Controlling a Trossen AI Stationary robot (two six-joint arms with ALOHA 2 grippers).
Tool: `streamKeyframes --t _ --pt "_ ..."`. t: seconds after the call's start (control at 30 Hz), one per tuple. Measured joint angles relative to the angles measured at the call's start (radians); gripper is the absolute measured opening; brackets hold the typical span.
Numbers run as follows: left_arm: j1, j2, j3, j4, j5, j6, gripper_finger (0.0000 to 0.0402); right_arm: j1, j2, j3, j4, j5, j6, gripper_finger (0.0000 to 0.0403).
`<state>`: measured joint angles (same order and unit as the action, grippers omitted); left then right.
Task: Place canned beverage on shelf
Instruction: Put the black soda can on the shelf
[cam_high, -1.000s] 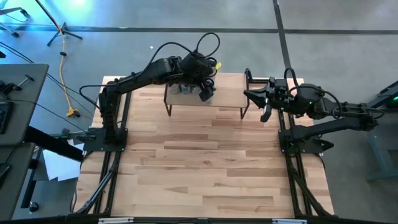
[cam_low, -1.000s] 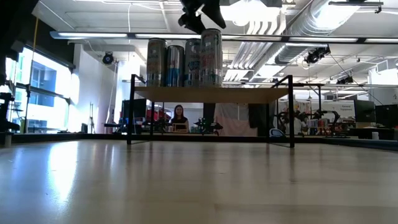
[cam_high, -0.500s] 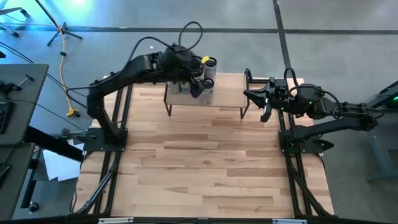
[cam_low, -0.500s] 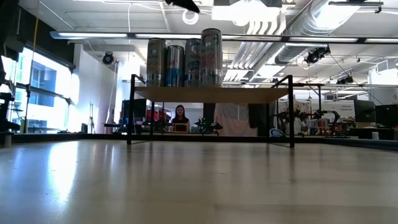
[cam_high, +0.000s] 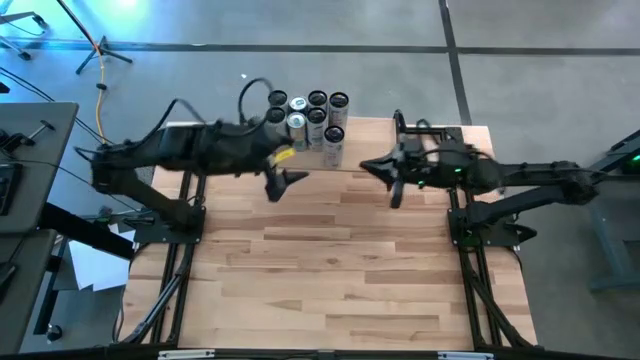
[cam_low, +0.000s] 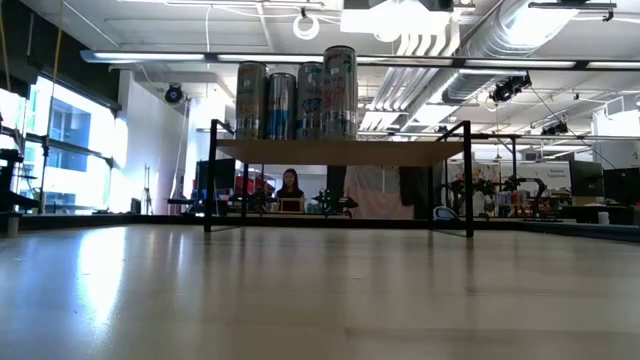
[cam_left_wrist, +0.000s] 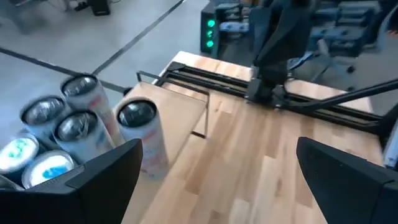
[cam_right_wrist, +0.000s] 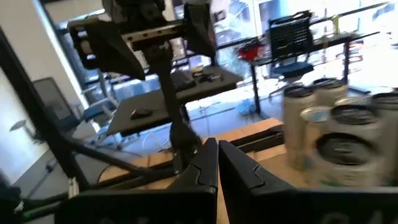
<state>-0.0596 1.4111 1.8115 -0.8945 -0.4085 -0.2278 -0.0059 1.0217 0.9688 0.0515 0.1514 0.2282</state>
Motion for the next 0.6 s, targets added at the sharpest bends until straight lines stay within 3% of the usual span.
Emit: streamKeyframes --t 0.33,0.6 --pt "-0.083 -0.348 -0.573 0.502 0.06 -0.094 0.0392 0.0 0.186 -0.001 0.03 -0.029 0.034 0.0" --pt "-0.1 -0.514 -0.81 0.786 0.057 -0.094 0.0392 0.0 0.189 -0.001 0.031 -0.029 0.034 0.0"
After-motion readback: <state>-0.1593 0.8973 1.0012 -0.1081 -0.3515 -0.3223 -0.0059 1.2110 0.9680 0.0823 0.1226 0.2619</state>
